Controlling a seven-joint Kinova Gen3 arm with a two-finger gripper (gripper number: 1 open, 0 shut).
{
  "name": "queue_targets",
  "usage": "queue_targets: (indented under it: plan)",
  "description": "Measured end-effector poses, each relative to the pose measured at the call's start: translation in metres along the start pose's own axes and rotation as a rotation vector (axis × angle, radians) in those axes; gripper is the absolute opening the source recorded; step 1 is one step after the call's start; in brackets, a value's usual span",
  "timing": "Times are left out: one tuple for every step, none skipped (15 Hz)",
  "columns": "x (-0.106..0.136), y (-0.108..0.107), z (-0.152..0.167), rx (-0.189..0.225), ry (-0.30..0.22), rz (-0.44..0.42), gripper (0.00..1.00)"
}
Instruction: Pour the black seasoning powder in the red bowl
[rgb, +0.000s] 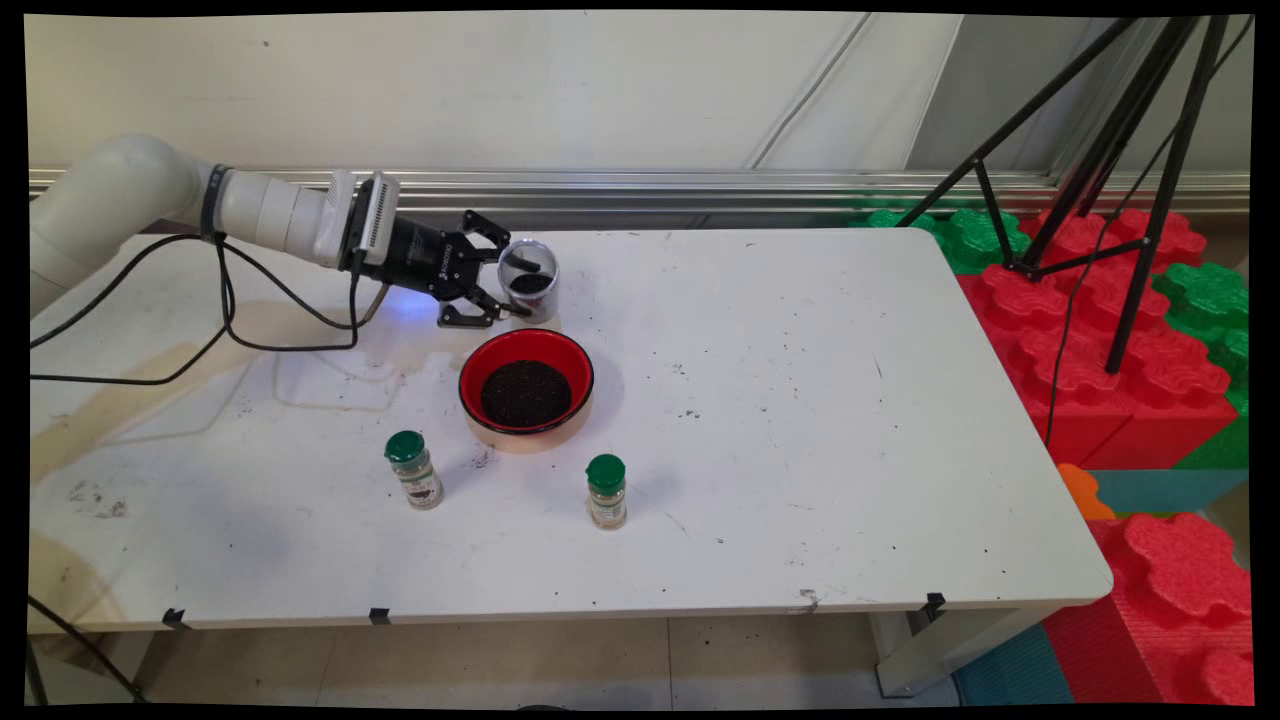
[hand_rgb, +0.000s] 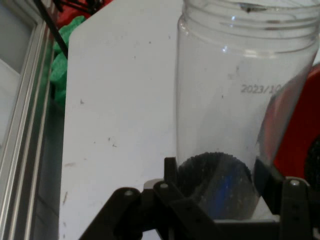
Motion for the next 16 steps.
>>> queue_targets:
  plan:
    - [0.0001,-0.0001,0.0005,-0.002,-0.005,0.017,0.00]
    - [0.0003,-0.0003,0.0011,-0.005,-0.012,0.042,0.00]
    - [0.0003,-0.0004,0.0013,-0.007,-0.016,0.059,0.00]
    - [0.0005,-0.0006,0.0019,-0.010,-0.023,0.085,0.00]
    - [0.0006,-0.0008,0.0022,-0.011,-0.027,0.101,0.00]
    - [0.0007,-0.0012,0.0028,-0.014,-0.033,0.127,0.00]
    - [0.0010,-0.0017,0.0038,-0.016,-0.040,0.157,0.00]
    - [0.0013,-0.0022,0.0047,-0.019,-0.046,0.187,0.00]
    - [0.0016,-0.0025,0.0054,-0.022,-0.051,0.214,0.00]
    - [0.0020,-0.0029,0.0058,-0.023,-0.055,0.237,0.00]
    - [0.0024,-0.0035,0.0063,-0.025,-0.059,0.260,0.00]
    - [0.0029,-0.0041,0.0067,-0.025,-0.062,0.279,0.00]
    - [0.0036,-0.0053,0.0072,-0.025,-0.066,0.307,0.00]
    - [0.0041,-0.0062,0.0075,-0.025,-0.069,0.326,0.00]
    - [0.0049,-0.0079,0.0078,-0.023,-0.074,0.354,0.00]
    - [0.0055,-0.0092,0.0079,-0.021,-0.078,0.374,0.00]
